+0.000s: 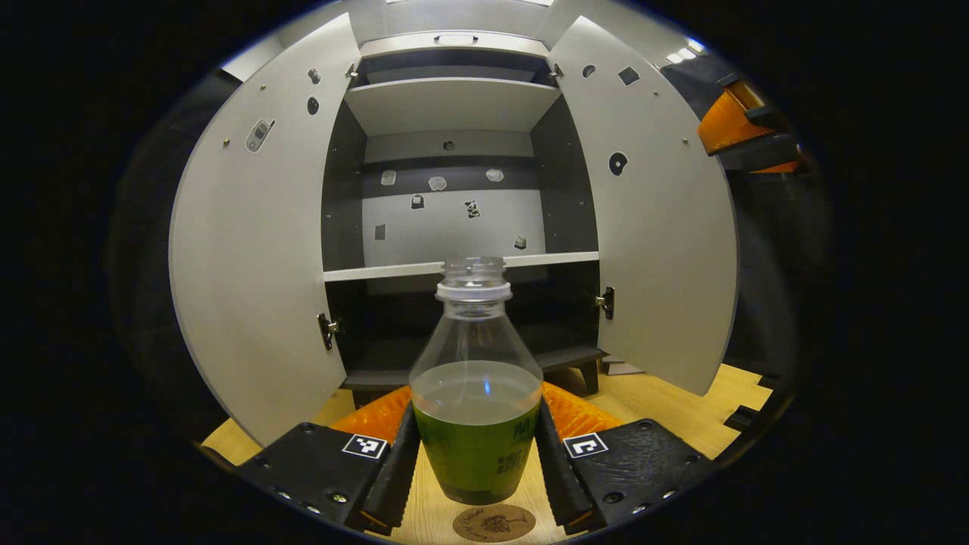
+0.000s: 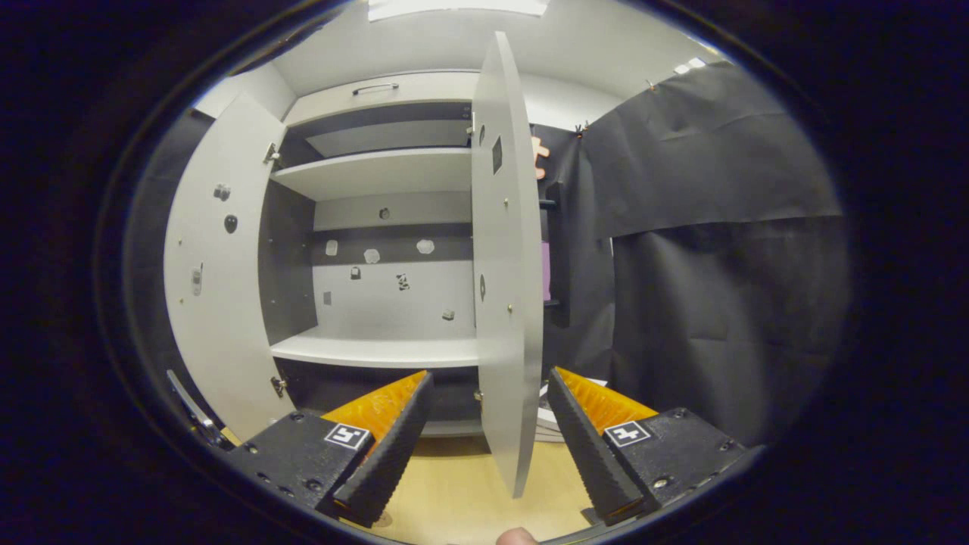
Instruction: Grasp the bottle in the cabinet with the left hand and place it on the coaster, then close the right door with the right hand and the left door with the left hand.
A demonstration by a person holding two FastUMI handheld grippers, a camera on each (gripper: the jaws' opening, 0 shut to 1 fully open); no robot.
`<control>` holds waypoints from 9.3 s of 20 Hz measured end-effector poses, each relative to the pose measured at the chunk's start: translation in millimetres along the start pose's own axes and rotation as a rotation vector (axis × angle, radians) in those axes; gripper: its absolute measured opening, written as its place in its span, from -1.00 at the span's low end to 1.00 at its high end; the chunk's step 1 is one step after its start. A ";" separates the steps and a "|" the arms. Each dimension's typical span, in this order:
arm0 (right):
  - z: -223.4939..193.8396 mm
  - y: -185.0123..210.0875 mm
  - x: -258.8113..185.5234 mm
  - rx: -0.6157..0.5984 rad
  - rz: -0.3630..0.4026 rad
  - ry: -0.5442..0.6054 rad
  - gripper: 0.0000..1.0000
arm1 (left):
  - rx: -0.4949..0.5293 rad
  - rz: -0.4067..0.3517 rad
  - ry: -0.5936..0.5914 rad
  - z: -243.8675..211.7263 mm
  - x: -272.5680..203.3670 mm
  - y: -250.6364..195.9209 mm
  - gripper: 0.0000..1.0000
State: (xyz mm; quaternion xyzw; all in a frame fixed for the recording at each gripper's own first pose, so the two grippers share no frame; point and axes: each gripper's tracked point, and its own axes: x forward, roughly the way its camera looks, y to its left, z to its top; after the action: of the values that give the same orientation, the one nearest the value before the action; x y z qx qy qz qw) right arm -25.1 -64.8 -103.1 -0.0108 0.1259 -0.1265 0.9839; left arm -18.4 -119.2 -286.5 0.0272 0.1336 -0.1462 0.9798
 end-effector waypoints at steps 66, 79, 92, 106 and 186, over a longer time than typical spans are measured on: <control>33.8 -82.0 19.3 0.009 -0.006 -0.047 0.93 | -0.007 0.032 0.153 6.3 -27.6 -12.5 0.91; 88.2 -115.5 50.7 0.019 0.071 -0.048 0.93 | 0.017 0.034 0.150 72.7 -28.9 -19.4 0.92; 102.4 -106.7 69.9 0.014 0.215 -0.060 0.87 | -0.037 0.156 0.148 105.0 -42.1 20.4 0.94; 100.8 -59.1 65.5 -0.027 0.428 -0.038 0.88 | -0.102 0.326 0.137 111.9 -75.2 88.9 0.93; 57.7 -16.7 18.9 0.018 0.296 0.009 0.86 | -0.115 0.465 -0.025 222.5 -77.7 324.3 0.85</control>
State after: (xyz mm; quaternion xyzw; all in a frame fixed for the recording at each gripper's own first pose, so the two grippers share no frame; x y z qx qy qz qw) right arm 2.9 -86.3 -51.0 0.0173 0.1293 0.0189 0.9913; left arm 61.7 191.9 -46.7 -0.0006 0.1195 0.0911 0.9886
